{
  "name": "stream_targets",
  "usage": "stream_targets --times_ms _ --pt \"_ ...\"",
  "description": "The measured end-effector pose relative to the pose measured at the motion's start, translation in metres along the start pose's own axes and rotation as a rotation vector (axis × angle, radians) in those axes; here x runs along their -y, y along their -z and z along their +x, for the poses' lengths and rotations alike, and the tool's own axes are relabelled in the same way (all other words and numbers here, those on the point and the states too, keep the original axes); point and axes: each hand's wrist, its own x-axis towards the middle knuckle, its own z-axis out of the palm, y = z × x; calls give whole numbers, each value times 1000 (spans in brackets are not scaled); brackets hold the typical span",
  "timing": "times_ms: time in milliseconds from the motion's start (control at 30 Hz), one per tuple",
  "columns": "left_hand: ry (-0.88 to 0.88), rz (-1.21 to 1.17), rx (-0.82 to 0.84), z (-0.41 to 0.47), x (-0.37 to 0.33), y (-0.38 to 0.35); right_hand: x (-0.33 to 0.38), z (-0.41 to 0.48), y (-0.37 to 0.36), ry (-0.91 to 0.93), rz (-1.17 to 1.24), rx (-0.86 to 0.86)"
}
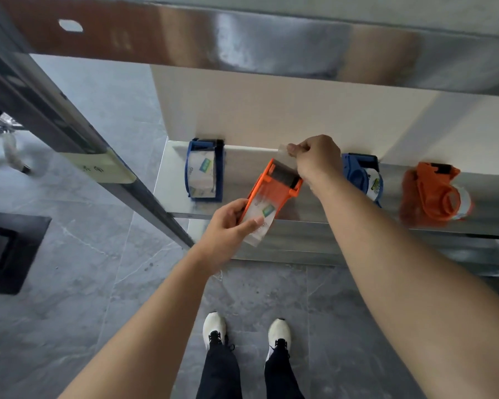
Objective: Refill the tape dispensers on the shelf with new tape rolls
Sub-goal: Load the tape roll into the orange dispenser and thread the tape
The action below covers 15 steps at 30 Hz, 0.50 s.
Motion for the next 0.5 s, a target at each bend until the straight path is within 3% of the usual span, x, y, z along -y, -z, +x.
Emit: stream_targets --times_ms 167,267,367,500 --pt "-9 0 13 1 -4 6 2 7 -7 -66 65 87" --pt "-2 -42 9 -2 -6 9 -1 11 -4 -315 272 377" --pt "6 -93 10 -2 -6 9 -8 12 7 -505 308 664" --pt "28 -137 25 -2 -8 7 -26 16 13 -606 465 830"
